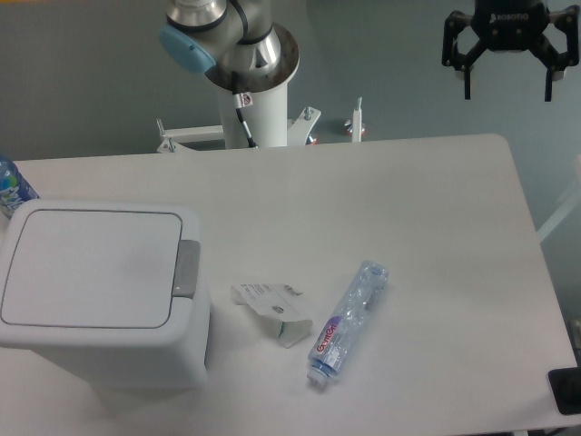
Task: Open the trash can
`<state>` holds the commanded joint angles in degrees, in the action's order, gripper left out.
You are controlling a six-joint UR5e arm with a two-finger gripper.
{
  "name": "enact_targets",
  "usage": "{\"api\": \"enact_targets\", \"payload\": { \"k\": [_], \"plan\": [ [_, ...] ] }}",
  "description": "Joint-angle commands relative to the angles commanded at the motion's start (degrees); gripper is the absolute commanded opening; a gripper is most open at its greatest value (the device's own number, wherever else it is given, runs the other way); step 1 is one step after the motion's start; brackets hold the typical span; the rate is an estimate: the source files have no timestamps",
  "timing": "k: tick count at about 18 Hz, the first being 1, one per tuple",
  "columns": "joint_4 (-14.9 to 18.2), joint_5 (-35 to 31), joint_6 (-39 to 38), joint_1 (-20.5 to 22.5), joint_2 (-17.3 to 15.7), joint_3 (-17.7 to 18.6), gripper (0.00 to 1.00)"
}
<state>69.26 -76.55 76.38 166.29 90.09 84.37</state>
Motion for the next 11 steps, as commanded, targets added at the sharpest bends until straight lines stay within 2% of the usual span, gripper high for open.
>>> {"api": "enact_targets", "payload": {
  "k": [7, 11],
  "plan": [
    [-0.44, 0.17, -1.74, -0.09, 0.26, -1.67, 1.00],
    [-1.92, 0.35, -17.18, -0.97, 0.70, -1.41, 1.00]
  ]
}}
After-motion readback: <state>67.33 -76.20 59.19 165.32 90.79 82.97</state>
